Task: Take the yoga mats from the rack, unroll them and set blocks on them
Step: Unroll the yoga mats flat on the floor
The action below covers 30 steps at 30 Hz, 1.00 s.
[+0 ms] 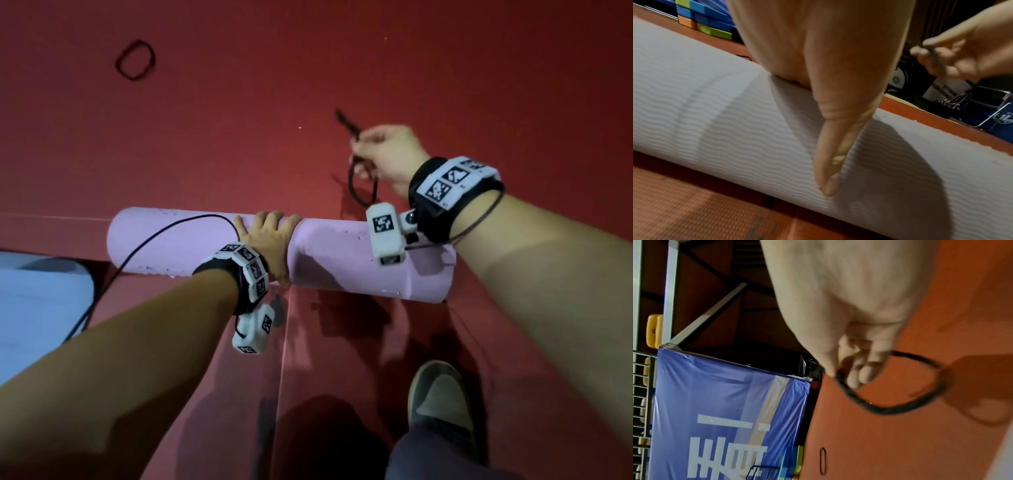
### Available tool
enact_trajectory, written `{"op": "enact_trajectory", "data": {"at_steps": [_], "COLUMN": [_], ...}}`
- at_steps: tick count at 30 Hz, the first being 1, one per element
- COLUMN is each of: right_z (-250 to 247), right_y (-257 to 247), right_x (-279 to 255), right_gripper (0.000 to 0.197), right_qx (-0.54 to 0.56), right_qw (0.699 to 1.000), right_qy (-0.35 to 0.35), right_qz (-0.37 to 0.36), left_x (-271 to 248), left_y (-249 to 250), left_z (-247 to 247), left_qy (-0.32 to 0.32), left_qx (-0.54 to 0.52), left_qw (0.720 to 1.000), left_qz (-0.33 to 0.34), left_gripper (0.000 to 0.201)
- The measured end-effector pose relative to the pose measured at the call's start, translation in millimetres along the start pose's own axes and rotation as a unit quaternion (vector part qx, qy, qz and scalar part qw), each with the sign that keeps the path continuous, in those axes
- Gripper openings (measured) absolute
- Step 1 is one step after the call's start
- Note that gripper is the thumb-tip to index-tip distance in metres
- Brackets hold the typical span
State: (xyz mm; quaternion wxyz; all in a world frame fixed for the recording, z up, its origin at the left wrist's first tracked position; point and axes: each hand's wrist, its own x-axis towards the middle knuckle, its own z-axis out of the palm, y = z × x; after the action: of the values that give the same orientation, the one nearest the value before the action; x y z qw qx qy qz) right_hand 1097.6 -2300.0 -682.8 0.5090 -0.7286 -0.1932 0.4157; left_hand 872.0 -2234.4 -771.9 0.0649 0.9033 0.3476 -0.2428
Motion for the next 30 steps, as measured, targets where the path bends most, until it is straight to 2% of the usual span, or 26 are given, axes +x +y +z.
{"op": "enact_trajectory", "data": {"at_steps": [3,4,6,9,12,14,15,18,19,22,23,25,28,30], "right_z": [2,2,8,14,14,11,10,9,11,20,23,26,25,23], "right_y": [-15,-14,-4,36,63,67,67,69,69,78,80,80,77,76], "right_x": [35,39,28,14,4,-4,-8,-13,-15,-22,-24,-26,-28,-29], "right_gripper": [0.079,0.087,0.083,0.073,0.066,0.068,0.069,0.072,0.076,0.091,0.093,0.080,0.050,0.048], "right_qx": [-0.036,-0.061,-0.109,-0.263,-0.429,-0.488,-0.492,-0.476,-0.492,-0.585,-0.595,-0.581,-0.542,-0.545], "right_qw": [0.994,0.991,0.989,0.964,0.884,0.837,0.830,0.839,0.827,0.762,0.753,0.759,0.787,0.787], "right_qy": [0.097,0.106,0.079,-0.045,-0.182,-0.246,-0.259,-0.264,-0.270,-0.275,-0.279,-0.293,-0.295,-0.289], "right_qz": [-0.044,-0.049,-0.054,0.003,0.038,0.037,0.033,0.016,0.008,-0.033,-0.034,-0.027,0.011,0.019], "left_x": [-1,-2,-3,-5,-9,-11,-13,-19,-21,-22,-22,-23,-25,-26], "left_y": [1,2,3,4,6,7,7,6,4,-7,-12,-17,-14,-15], "left_z": [-1,0,3,4,2,3,4,-1,-6,-21,-23,-25,-24,-21], "left_qy": [-0.003,0.001,0.009,0.017,0.021,0.023,0.023,0.013,0.003,-0.035,-0.047,-0.060,-0.038,-0.042], "left_qx": [0.005,0.006,0.007,0.010,0.012,0.027,0.041,0.071,0.075,0.061,0.047,0.023,-0.025,-0.087], "left_qw": [1.000,1.000,1.000,1.000,0.999,0.999,0.999,0.997,0.997,0.997,0.997,0.997,0.999,0.995], "left_qz": [-0.008,-0.010,-0.017,-0.024,-0.026,-0.029,-0.029,-0.013,-0.005,0.024,0.032,0.041,0.016,-0.013], "left_gripper": [0.135,0.135,0.136,0.135,0.132,0.133,0.134,0.134,0.130,0.114,0.110,0.101,0.079,0.068]}}
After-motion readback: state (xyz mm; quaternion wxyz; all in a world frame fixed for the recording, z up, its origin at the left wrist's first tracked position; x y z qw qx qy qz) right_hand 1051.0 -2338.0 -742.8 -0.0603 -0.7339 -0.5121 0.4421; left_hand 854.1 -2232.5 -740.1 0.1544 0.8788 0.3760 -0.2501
